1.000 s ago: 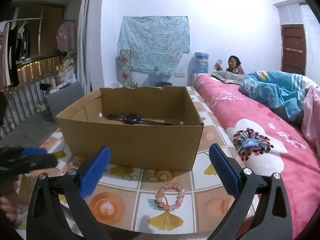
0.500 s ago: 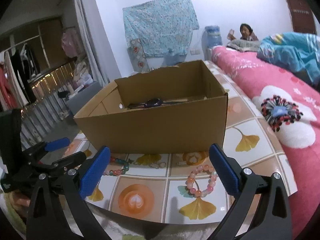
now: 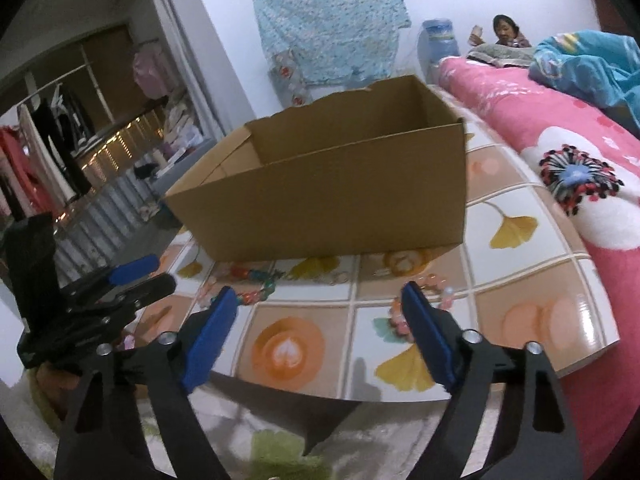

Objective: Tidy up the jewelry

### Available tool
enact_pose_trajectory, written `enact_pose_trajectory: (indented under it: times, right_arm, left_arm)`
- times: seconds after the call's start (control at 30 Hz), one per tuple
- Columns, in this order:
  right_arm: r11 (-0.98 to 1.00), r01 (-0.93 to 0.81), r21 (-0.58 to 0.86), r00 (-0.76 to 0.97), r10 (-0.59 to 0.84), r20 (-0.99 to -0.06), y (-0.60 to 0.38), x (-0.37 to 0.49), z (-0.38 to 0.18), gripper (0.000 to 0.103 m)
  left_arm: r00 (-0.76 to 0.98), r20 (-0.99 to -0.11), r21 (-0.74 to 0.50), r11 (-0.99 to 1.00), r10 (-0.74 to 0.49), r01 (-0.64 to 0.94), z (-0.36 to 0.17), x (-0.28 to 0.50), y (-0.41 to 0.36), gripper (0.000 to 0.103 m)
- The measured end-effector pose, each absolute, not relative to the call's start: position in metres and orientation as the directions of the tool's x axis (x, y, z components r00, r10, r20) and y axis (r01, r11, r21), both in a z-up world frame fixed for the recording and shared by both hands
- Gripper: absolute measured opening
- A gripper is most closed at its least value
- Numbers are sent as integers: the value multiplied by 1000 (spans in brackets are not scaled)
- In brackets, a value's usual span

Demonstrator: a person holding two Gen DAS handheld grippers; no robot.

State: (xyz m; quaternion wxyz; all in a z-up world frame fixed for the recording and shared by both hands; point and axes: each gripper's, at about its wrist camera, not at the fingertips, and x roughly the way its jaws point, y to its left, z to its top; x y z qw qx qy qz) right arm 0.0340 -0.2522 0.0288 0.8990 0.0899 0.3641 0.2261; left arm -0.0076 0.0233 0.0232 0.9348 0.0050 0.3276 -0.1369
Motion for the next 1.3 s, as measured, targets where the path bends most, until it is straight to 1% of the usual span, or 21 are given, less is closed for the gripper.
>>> enact_pose_trajectory:
  times: [0.03, 0.1, 0.17, 0.2, 0.3, 0.37, 0.43, 0.5, 0.7, 0.77, 0.8, 0.83, 0.87, 0.9, 0.93, 0.97, 1.1, 1.17, 1.3]
  right_arm:
    - [881, -344, 326, 629, 474, -616, -250, 34, 29, 76]
    - [878, -351, 327, 618, 479, -623, -246, 33, 28, 68]
    - [878, -357, 319, 610, 477, -633, -242, 32, 26, 65]
    - [879, -358, 316, 609, 476, -635, -241, 31, 26, 60]
    - [878, -362, 314, 598, 477, -644, -238, 29, 25, 55]
    - [875, -366, 318, 589, 482, -648, -237, 29, 23, 54]
    - [870, -368, 328, 579, 490, -652, -235, 30, 22, 54]
    - [864, -373, 339, 563, 501, -657, -232, 32, 19, 54]
    - [851, -394, 346, 525, 518, -675, -222, 33, 12, 52]
    - [848, -394, 355, 518, 524, -677, -222, 34, 11, 49]
    - [847, -392, 359, 516, 526, -677, -223, 35, 10, 48]
    - [847, -389, 363, 515, 527, -676, -224, 36, 10, 47]
    - [846, -387, 366, 514, 527, -676, -225, 37, 10, 46]
    - [846, -385, 369, 513, 528, -676, -226, 37, 9, 45]
    - [846, -381, 373, 513, 530, -676, -227, 39, 8, 44]
    - [845, -378, 377, 512, 530, -676, -228, 39, 8, 43]
    - [846, -372, 383, 508, 531, -678, -229, 42, 6, 42]
    - [845, -369, 386, 506, 531, -679, -230, 43, 4, 42]
    - [841, -371, 395, 491, 538, -685, -227, 47, 0, 42]
  left_arm:
    - [747, -613, -83, 961, -258, 264, 23, -7, 24, 59]
    - [745, -611, -84, 958, -268, 276, 22, -5, 24, 55]
    - [745, -606, -79, 953, -278, 292, 23, -3, 23, 51]
    - [746, -604, -72, 951, -281, 300, 23, -1, 21, 50]
    - [744, -600, -54, 942, -295, 330, 24, 3, 15, 45]
    - [728, -609, -57, 933, -314, 355, 23, 5, 10, 45]
    - [697, -638, -51, 922, -326, 384, 16, 9, 2, 45]
    - [671, -670, -32, 915, -318, 402, 8, 13, -6, 45]
    - [631, -719, 16, 900, -292, 435, -7, 26, -23, 44]
    - [617, -733, 15, 900, -287, 435, -11, 30, -24, 39]
    - [611, -739, 13, 901, -284, 434, -13, 32, -24, 38]
    - [607, -744, 13, 902, -280, 432, -15, 34, -24, 36]
    - [598, -751, 9, 901, -279, 433, -18, 36, -24, 30]
    - [585, -760, 0, 900, -283, 436, -21, 38, -23, 28]
    - [576, -767, -6, 900, -284, 436, -23, 39, -22, 24]
    - [566, -773, -13, 900, -286, 436, -25, 39, -21, 15]
    - [517, -792, -65, 887, -324, 458, -29, 33, -15, 11]
    - [511, -796, -69, 887, -325, 457, -30, 28, -10, 11]
    - [496, -793, -115, 885, -355, 451, -28, 18, 0, 12]
